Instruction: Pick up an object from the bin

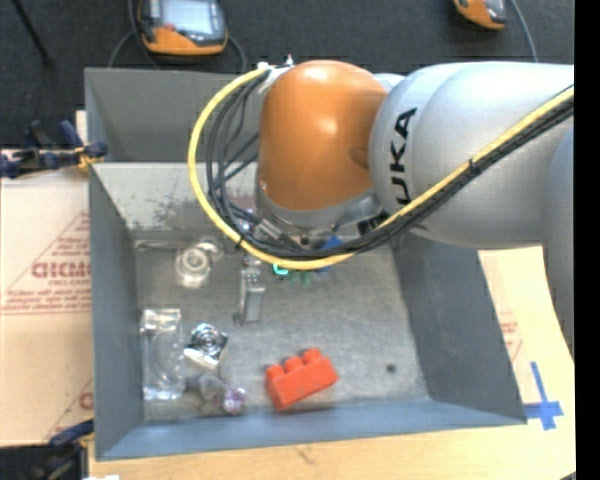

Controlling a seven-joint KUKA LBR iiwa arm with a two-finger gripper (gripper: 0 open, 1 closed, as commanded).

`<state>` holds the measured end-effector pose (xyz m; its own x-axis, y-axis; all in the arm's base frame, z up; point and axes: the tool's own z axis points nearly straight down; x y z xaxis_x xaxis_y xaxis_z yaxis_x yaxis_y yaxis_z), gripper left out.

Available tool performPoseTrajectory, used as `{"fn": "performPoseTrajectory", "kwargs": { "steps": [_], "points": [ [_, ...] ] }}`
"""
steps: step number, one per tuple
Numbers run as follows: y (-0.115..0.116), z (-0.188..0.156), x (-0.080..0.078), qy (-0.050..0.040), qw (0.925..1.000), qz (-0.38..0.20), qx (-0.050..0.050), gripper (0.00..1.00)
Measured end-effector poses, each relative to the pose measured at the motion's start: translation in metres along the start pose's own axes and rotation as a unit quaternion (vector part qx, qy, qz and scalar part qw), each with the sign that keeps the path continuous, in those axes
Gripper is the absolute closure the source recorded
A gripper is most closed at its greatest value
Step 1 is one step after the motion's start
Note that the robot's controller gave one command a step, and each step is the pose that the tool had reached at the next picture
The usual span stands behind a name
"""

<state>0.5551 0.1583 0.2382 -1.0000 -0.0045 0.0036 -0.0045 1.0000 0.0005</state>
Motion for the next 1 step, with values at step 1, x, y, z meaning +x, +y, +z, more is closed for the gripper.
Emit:
{"fn": "performPoseTrajectory", "kwargs": {
  "steps": [1],
  "points": [
    [-0.0160,0.1100,0.0313,0.0012,0.9983,-0.058,0.001,0.00]
  ]
}}
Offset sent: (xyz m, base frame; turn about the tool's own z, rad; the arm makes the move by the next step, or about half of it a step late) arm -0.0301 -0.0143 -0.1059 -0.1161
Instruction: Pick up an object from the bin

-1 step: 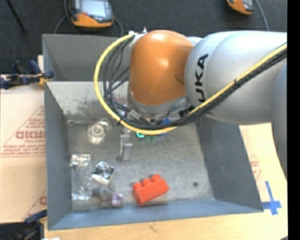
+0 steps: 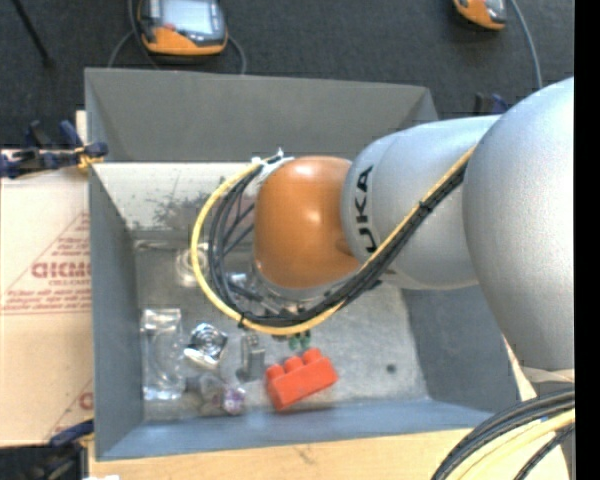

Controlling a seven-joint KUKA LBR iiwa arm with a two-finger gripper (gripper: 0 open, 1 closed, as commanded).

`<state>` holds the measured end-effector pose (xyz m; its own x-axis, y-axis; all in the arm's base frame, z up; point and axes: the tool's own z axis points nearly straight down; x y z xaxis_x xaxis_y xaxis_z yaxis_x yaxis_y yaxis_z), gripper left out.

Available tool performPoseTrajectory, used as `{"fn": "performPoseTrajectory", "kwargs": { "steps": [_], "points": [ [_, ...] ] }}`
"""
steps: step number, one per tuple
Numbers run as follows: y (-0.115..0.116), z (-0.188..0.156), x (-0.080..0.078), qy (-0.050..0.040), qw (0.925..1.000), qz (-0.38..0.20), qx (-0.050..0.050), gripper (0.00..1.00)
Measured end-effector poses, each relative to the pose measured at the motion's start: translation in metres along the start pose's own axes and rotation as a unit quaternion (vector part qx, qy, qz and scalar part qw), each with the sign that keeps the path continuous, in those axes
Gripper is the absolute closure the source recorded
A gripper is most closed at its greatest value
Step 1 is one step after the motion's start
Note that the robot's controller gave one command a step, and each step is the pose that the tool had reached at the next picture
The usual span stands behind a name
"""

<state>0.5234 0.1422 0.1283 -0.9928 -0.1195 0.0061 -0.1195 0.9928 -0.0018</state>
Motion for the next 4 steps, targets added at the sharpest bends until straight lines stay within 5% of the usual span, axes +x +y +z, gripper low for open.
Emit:
{"fn": "performPoseTrajectory", "kwargs": {
  "steps": [1,2,3,4],
  "points": [
    [0.026,0.059,-0.017,-0.0027,0.9819,-0.189,0.000,0.00],
    [0.026,0.057,-0.018,-0.0045,0.9824,-0.187,-0.001,1.00],
    [0.017,-0.035,-0.025,-0.0089,0.9874,-0.158,0.000,1.00],
    [0.016,-0.091,-0.031,-0.0083,0.9818,-0.190,0.000,1.00]
  ]
}}
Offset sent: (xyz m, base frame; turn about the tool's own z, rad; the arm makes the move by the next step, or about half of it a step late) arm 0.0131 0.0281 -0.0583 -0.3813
